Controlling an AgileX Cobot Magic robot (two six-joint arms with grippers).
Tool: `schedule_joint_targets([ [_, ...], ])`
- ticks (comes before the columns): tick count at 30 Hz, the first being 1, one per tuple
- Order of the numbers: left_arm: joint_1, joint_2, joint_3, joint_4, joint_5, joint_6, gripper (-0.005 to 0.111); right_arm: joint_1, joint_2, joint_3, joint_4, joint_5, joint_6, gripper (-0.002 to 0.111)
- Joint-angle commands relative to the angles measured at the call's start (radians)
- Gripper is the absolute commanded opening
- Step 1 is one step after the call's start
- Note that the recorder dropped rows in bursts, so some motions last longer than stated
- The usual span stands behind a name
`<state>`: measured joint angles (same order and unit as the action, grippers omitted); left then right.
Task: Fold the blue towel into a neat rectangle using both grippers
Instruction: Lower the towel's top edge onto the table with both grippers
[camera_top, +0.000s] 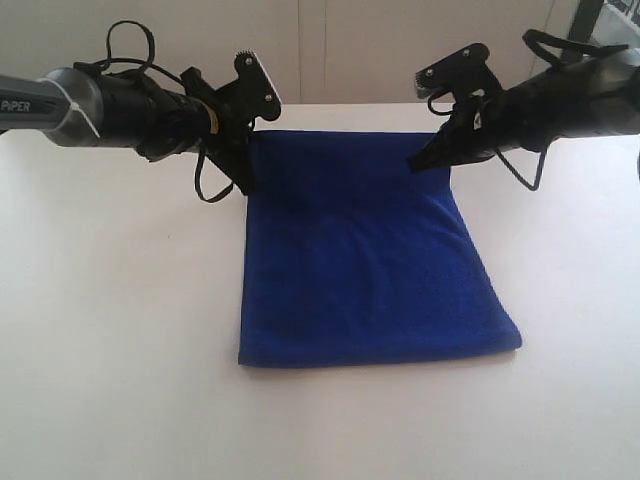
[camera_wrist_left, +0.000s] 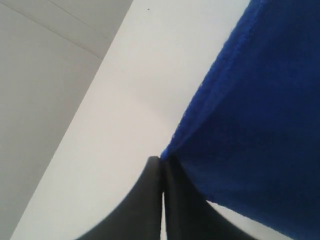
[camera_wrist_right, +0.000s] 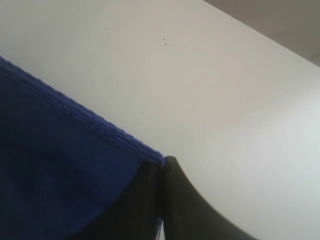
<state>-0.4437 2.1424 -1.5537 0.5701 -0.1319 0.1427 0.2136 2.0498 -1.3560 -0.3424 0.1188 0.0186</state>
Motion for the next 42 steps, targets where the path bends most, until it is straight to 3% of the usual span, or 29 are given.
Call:
schedule_joint_targets([
  [1,0.012,0.019,-0.026,-0.007,0.027,-0.015,0.000,-0.022,0.031,-0.031,-0.007,0.016,0.008,0.000],
  [14,0.014,0.051,-0.043,-0.007,0.020,-0.015,0.000,-0.027,0.056,-0.042,-0.007,-0.043,0.006,0.000],
  [17,0.014,0.051,-0.043,-0.008,0.019,-0.015,0.002,-0.027,0.059,-0.042,-0.007,-0.047,0.006,0.005],
  [23,0.014,0.051,-0.043,-0.008,0.019,-0.013,0.032,-0.027,0.069,-0.042,-0.009,-0.077,0.006,0.035],
  [26,0.014,0.051,-0.043,-0.008,0.019,-0.013,0.047,-0.027,0.077,-0.042,-0.006,-0.081,0.006,0.040],
  [29,0.014,0.051,-0.043,-0.008,0.019,-0.013,0.053,-0.027,0.086,-0.042,-0.006,-0.084,0.006,0.040],
  [36,0.014,0.051,-0.043,-0.008,0.036,-0.013,0.053,-0.028,0.086,-0.068,-0.006,-0.105,0.010,0.038],
  [40,0.014,0.051,-0.049,-0.017,0.092,-0.013,0.049,-0.028,0.077,-0.105,-0.006,-0.008,0.042,0.024],
  [42,0.014,0.051,-0.068,-0.057,0.164,-0.017,0.040,-0.028,0.069,-0.126,-0.005,0.052,0.077,0.008],
])
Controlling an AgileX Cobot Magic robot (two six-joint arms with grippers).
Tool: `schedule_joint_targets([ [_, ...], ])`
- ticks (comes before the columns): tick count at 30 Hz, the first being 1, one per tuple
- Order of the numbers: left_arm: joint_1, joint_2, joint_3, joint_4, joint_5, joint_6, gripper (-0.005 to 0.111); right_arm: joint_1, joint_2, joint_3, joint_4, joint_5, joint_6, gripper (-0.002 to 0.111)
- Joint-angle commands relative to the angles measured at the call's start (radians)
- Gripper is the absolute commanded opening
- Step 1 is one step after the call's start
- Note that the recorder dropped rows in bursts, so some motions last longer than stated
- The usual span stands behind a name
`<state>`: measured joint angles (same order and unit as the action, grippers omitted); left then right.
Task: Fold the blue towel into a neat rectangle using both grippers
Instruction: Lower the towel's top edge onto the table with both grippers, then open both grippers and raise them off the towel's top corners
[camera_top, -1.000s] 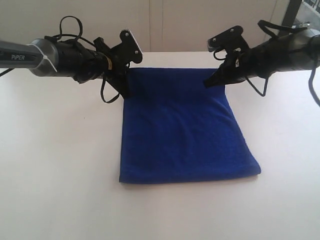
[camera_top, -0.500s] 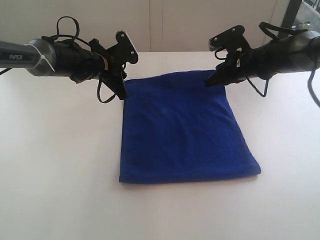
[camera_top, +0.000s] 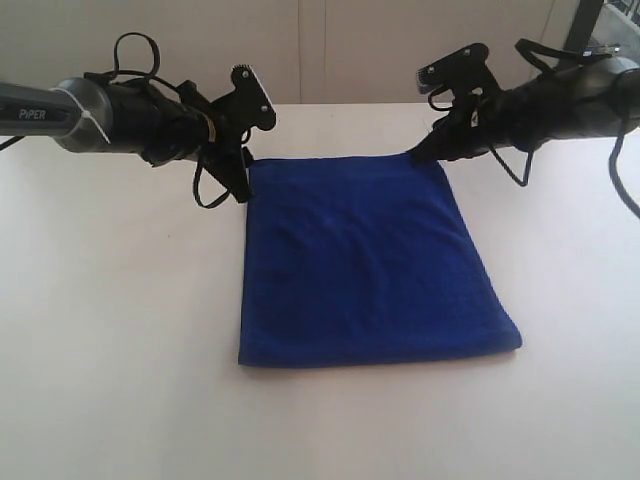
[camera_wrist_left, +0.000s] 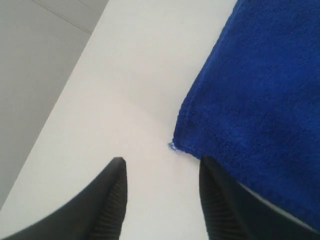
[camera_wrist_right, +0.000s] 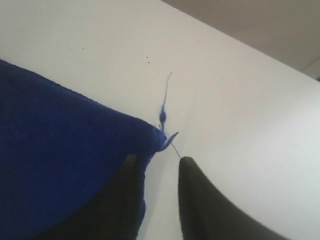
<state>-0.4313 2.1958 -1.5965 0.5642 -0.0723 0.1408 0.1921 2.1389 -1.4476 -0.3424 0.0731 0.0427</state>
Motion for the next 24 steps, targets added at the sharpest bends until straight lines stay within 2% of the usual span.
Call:
schedule_joint_targets([
  [1,0.002,-0.002,-0.033,-0.076,0.131,-0.015,0.035,-0.007,-0.023,-0.039,-0.002,0.109,0.061,0.002],
  [6,0.002,-0.004,-0.081,-0.166,0.223,-0.015,0.006,-0.007,-0.016,-0.074,0.036,0.142,0.070,0.000],
  [8,0.002,-0.004,-0.095,-0.239,0.239,-0.015,0.000,-0.007,0.000,-0.098,0.065,0.160,0.067,0.000],
  [12,0.002,-0.004,-0.116,-0.389,0.353,-0.011,0.000,-0.007,0.056,-0.218,0.217,0.309,-0.066,0.000],
  [14,0.002,-0.004,-0.127,-0.437,0.434,-0.011,0.000,-0.007,0.084,-0.287,0.342,0.403,-0.201,0.000],
  [17,0.004,-0.004,-0.164,-0.480,0.548,-0.011,0.000,-0.015,0.111,-0.377,0.486,0.515,-0.295,0.000],
  [22,0.052,0.003,-0.274,-0.713,0.675,0.020,0.000,-0.024,0.158,-0.477,0.542,0.619,-0.307,0.000],
  [24,0.081,0.018,-0.309,-0.862,0.729,0.078,0.000,-0.024,0.177,-0.488,0.547,0.614,-0.310,0.000],
])
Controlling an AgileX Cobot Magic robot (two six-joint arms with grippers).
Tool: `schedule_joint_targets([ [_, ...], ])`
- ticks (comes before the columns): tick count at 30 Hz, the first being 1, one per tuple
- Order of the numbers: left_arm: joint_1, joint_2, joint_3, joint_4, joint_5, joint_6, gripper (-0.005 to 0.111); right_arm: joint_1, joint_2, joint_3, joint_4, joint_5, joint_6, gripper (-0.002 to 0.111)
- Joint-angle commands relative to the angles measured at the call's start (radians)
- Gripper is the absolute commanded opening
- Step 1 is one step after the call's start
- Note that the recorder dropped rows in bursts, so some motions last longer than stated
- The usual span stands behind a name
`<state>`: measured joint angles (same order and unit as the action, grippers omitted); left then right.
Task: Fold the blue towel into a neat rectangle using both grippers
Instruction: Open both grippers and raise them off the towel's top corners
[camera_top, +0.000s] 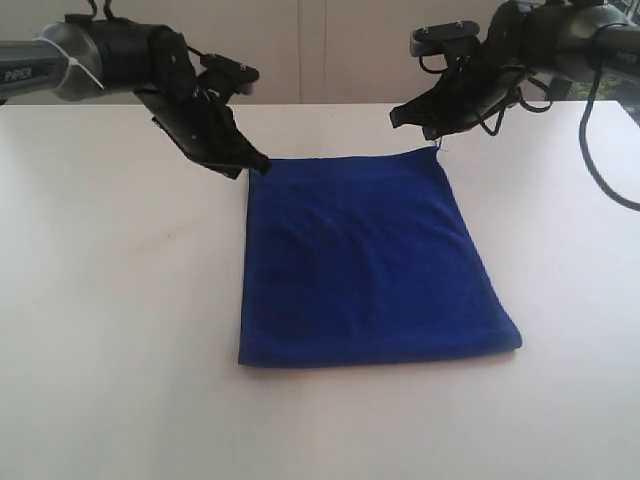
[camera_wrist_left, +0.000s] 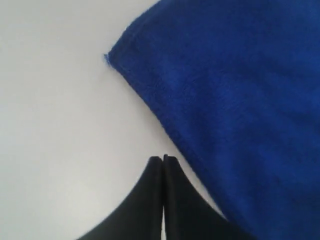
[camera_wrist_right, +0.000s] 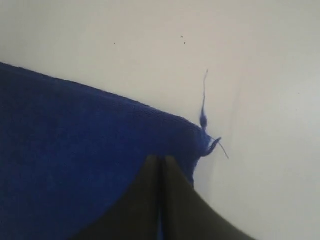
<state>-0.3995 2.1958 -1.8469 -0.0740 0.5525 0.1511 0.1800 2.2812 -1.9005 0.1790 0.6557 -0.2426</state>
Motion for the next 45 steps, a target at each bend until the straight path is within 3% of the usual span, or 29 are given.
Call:
schedule_joint_targets([
  [1,0.060,0.029,-0.066,-0.295,0.133,0.102,0.000,-0.011,0.046,-0.043,0.026,0.025,-0.024,0.000],
  [3,0.071,0.049,-0.068,-0.376,0.171,0.153,0.000,-0.011,0.066,-0.049,0.026,0.004,-0.024,0.000],
  [9,0.068,0.098,-0.068,-0.420,0.203,0.163,0.000,-0.011,0.098,-0.052,-0.012,-0.038,-0.013,0.000],
  [32,0.073,0.161,-0.071,-0.419,0.197,0.189,0.000,-0.052,0.129,-0.052,-0.040,-0.070,-0.015,0.000],
  [39,0.080,0.051,-0.092,-0.281,0.251,0.164,0.000,-0.054,-0.020,-0.052,-0.040,0.117,-0.015,0.000],
  [45,0.080,-0.045,-0.092,-0.182,0.376,0.080,0.000,-0.052,-0.127,-0.052,-0.040,0.338,0.002,0.000],
])
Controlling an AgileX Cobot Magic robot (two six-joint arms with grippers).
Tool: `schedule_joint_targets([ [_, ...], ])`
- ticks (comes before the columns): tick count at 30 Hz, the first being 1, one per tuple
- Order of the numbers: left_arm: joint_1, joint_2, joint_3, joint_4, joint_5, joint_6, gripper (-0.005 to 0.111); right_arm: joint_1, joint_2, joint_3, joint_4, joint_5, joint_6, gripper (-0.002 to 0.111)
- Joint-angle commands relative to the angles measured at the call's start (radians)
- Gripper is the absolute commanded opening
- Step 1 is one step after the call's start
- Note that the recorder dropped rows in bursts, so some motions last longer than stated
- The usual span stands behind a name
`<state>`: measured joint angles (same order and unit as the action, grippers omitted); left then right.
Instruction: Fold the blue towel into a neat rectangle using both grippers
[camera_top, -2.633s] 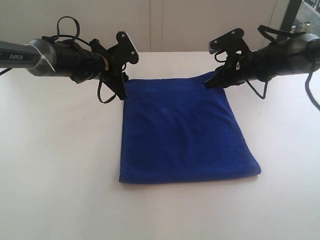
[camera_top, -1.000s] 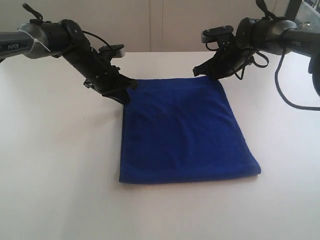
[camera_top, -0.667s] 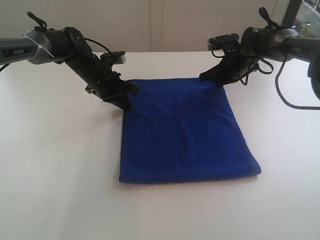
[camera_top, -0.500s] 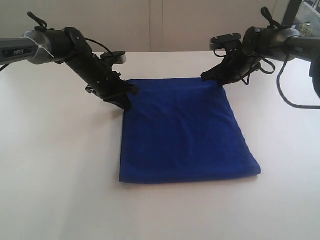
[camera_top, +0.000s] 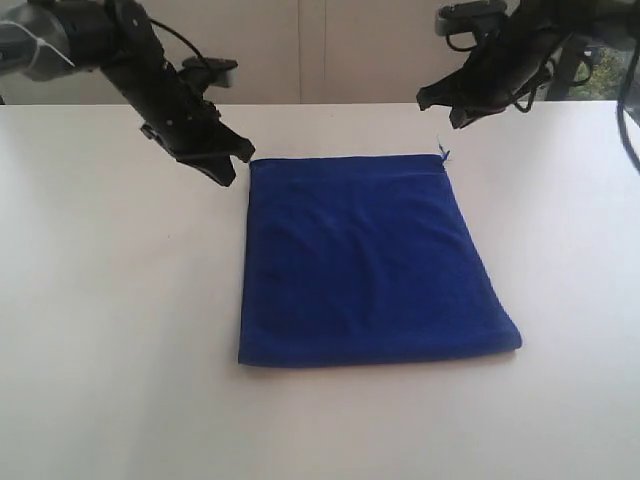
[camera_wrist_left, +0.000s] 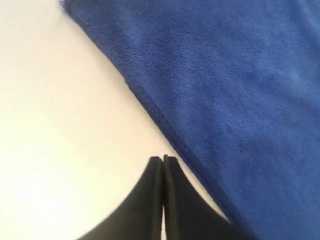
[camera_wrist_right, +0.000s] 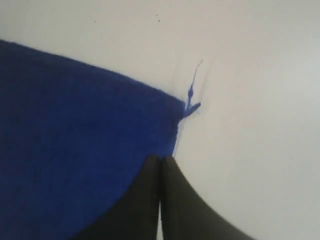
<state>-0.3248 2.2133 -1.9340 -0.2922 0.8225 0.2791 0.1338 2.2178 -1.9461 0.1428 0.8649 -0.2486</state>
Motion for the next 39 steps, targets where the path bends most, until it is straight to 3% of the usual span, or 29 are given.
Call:
schedule_joint_targets([
  [1,0.005,-0.078,-0.002,0.029,0.129,-0.048,0.000,-0.006,-0.083,-0.001,-0.001,0.164,0.008,0.000],
  [5,-0.016,-0.134,0.040,-0.007,0.183,-0.048,0.000,-0.002,-0.178,0.081,0.054,0.218,0.010,0.000],
  [11,-0.078,-0.229,0.217,-0.021,0.172,-0.036,0.000,0.029,-0.378,0.324,0.096,0.193,0.010,0.000],
  [21,-0.259,-0.402,0.525,-0.034,-0.028,-0.041,0.000,0.108,-0.641,0.758,0.157,0.108,0.006,0.000],
  [25,-0.333,-0.414,0.680,-0.037,-0.161,-0.057,0.000,0.180,-0.639,0.963,0.178,-0.058,-0.001,0.000],
  [31,-0.340,-0.414,0.783,-0.037,-0.282,-0.097,0.000,0.185,-0.601,1.079,0.178,-0.273,-0.001,0.000],
  [39,-0.338,-0.407,0.876,-0.037,-0.349,-0.092,0.000,0.185,-0.481,1.098,0.168,-0.337,0.002,0.000],
])
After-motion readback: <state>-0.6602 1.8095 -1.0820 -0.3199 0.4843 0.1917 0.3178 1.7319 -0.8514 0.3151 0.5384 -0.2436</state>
